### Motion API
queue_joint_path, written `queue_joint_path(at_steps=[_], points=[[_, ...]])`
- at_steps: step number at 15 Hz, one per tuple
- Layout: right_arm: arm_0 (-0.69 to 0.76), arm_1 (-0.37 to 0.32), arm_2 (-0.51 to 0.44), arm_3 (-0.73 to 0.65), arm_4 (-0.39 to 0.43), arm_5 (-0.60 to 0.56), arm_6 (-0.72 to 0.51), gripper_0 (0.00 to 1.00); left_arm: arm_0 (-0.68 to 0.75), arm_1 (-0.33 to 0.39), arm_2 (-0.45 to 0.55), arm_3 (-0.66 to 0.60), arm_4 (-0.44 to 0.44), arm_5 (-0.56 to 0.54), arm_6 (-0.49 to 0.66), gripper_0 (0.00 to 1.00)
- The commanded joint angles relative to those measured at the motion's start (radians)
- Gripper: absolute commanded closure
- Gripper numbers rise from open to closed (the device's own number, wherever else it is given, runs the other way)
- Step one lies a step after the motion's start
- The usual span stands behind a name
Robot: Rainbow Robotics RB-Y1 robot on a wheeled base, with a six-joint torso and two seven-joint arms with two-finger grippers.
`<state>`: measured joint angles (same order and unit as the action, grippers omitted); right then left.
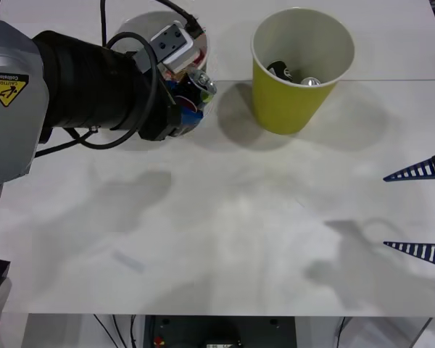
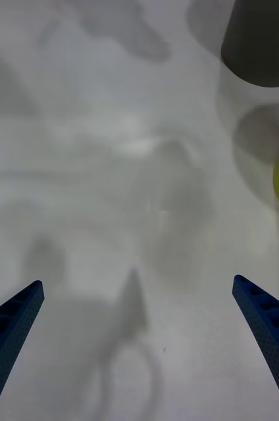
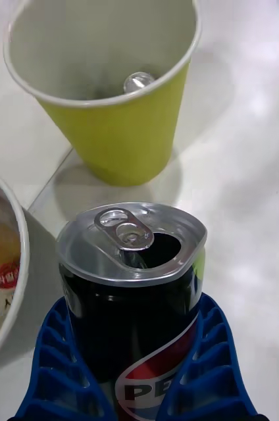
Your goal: Put the can into the green bin and the plastic bottle into the gray bin
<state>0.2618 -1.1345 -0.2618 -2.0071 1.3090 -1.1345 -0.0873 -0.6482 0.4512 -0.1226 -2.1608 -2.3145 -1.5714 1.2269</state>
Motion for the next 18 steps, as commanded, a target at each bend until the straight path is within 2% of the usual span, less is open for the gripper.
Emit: queue_joint_path(at_steps=[1, 4, 7, 12, 16, 18], points=[[0.0, 0.0, 0.0, 0.0, 0.0, 0.0, 0.0, 0.0, -0.128, -0.066, -0.002, 0.108, 0.015, 0.001, 0.0, 1.0], [0.0, 0.0, 0.0, 0.0, 0.0, 0.0, 0.0, 0.0, -0.3, -0.097, -0.034, 0.268, 0.029, 0.001, 0.002, 0.99], [0.0, 0.0, 0.0, 0.0, 0.0, 0.0, 0.0, 0.0, -0.473, -0.149, -0.058, 0.478, 0.03, 0.001, 0.026, 1.0], [0.0, 0.0, 0.0, 0.0, 0.0, 0.0, 0.0, 0.0, -0.659, -0.218, -0.058, 0.789, 0.006, 0.001, 0.025, 0.99], [0.0, 0.0, 0.0, 0.0, 0.0, 0.0, 0.0, 0.0, -0.7, -0.256, -0.058, 0.908, -0.02, 0.131, 0.025, 0.99], [0.0, 0.0, 0.0, 0.0, 0.0, 0.0, 0.0, 0.0, -0.709, -0.261, -0.104, 0.944, -0.022, 0.229, 0.026, 0.98]])
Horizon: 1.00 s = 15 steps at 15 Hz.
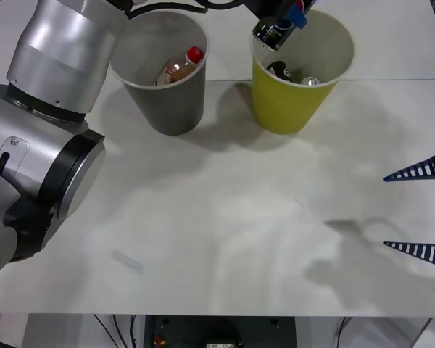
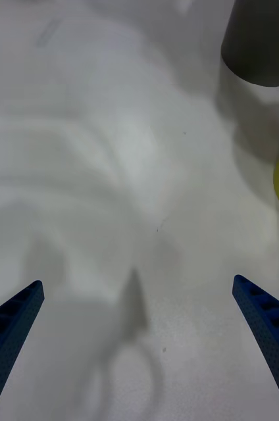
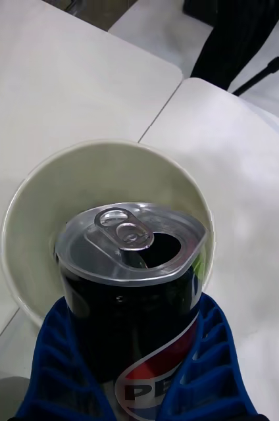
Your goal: Put the can into the green bin and the plastic bottle into the gray bin
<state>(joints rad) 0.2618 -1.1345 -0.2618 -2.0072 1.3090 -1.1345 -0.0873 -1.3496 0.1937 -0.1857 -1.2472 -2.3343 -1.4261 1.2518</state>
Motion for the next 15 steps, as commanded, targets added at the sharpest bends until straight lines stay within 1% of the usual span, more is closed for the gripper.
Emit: queue_joint_path(at_steps=[1, 2, 4, 5, 7, 9, 12, 13, 14, 15], points=[[0.0, 0.0, 0.0, 0.0, 0.0, 0.0, 0.0, 0.0, -0.008, -0.003, -0.061, 0.038, -0.002, 0.121, 0.005, 0.98], [0.0, 0.0, 0.0, 0.0, 0.0, 0.0, 0.0, 0.0, -0.008, -0.003, -0.089, 0.042, -0.003, 0.164, 0.006, 0.98], [0.0, 0.0, 0.0, 0.0, 0.0, 0.0, 0.0, 0.0, -0.008, -0.003, -0.126, 0.049, -0.005, 0.216, 0.009, 0.98], [0.0, 0.0, 0.0, 0.0, 0.0, 0.0, 0.0, 0.0, -0.008, -0.003, -0.149, 0.063, -0.007, 0.268, 0.049, 0.98], [0.0, 0.0, 0.0, 0.0, 0.0, 0.0, 0.0, 0.0, -0.009, -0.003, -0.182, 0.094, -0.003, 0.345, 0.058, 0.98], [0.0, 0.0, 0.0, 0.0, 0.0, 0.0, 0.0, 0.0, -0.016, -0.02, -0.186, 0.146, 0.004, 0.411, 0.051, 0.98], [0.0, 0.0, 0.0, 0.0, 0.0, 0.0, 0.0, 0.0, -0.028, -0.045, -0.186, 0.196, 0.001, 0.447, 0.037, 0.98], [0.0, 0.0, 0.0, 0.0, 0.0, 0.0, 0.0, 0.0, -0.026, -0.051, -0.186, 0.198, -0.002, 0.446, 0.037, 0.94], [0.0, 0.0, 0.0, 0.0, 0.0, 0.0, 0.0, 0.0, -0.028, -0.051, -0.186, 0.198, -0.002, 0.446, 0.037, 0.88], [0.0, 0.0, 0.0, 0.0, 0.0, 0.0, 0.0, 0.0, -0.026, -0.051, -0.186, 0.198, -0.002, 0.443, 0.037, 0.58]])
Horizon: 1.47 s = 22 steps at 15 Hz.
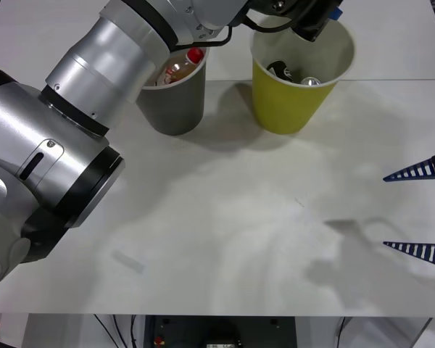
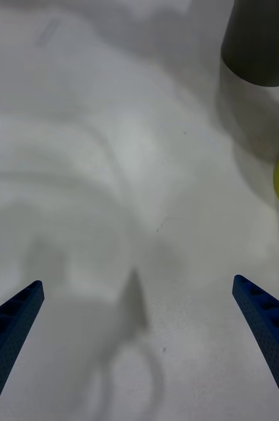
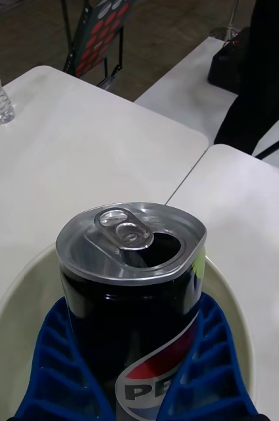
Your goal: Put the can into the green bin and the plastic bottle into the gray bin
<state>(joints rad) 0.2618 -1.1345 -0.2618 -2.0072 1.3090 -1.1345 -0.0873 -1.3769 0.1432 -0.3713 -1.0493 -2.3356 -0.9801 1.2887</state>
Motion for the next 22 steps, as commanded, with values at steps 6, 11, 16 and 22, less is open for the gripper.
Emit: queue_joint_path(at_steps=[6, 11, 16, 22], points=[[0.0, 0.0, 0.0, 0.0, 0.0, 0.0, 0.0, 0.0, 0.001, 0.012, -0.029, -0.02, 0.015, -0.061, -0.029, 0.0], [0.0, 0.0, 0.0, 0.0, 0.0, 0.0, 0.0, 0.0, 0.004, 0.165, -0.029, -0.169, 0.168, -0.233, -0.034, 0.0], [0.0, 0.0, 0.0, 0.0, 0.0, 0.0, 0.0, 0.0, 0.004, 0.361, -0.029, -0.264, 0.374, -0.338, -0.052, 0.0], [0.0, 0.0, 0.0, 0.0, 0.0, 0.0, 0.0, 0.0, 0.185, 0.598, 0.037, -0.46, 0.541, -0.347, -0.078, 0.0]])
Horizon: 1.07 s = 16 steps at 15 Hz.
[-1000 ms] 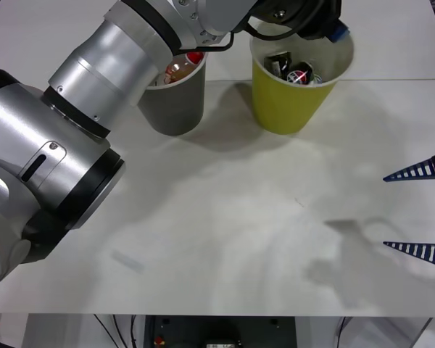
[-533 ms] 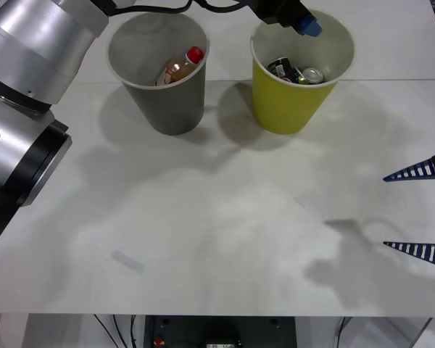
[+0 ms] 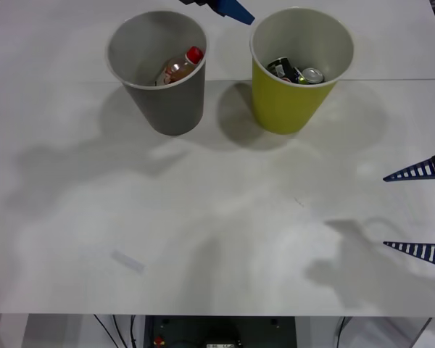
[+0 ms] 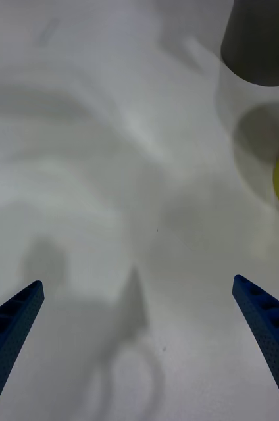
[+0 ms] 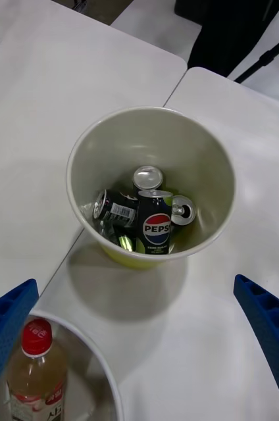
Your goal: Put the can into the green bin and the plastic bottle into the gray bin
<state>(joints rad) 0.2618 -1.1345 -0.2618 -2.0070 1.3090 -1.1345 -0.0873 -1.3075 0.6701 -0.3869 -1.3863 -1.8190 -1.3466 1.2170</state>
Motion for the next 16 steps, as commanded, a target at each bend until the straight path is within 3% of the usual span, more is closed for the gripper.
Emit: queue_joint_path(at_steps=[1, 7, 11, 16], points=[[0.0, 0.0, 0.0, 0.0, 0.0, 0.0, 0.0, 0.0, 0.201, 0.103, 0.105, -0.208, 0.032, 0.018, -0.008, 0.0], [0.0, 0.0, 0.0, 0.0, 0.0, 0.0, 0.0, 0.0, 0.626, 0.264, 0.353, -0.565, 0.11, 0.017, -0.113, 0.0], [0.0, 0.0, 0.0, 0.0, 0.0, 0.0, 0.0, 0.0, 0.875, 0.312, 0.516, -0.669, 0.19, 0.017, -0.274, 0.0], [0.0, 0.0, 0.0, 0.0, 0.0, 0.0, 0.0, 0.0, 1.119, 0.315, 0.655, -0.705, 0.27, 0.015, -0.521, 0.0]])
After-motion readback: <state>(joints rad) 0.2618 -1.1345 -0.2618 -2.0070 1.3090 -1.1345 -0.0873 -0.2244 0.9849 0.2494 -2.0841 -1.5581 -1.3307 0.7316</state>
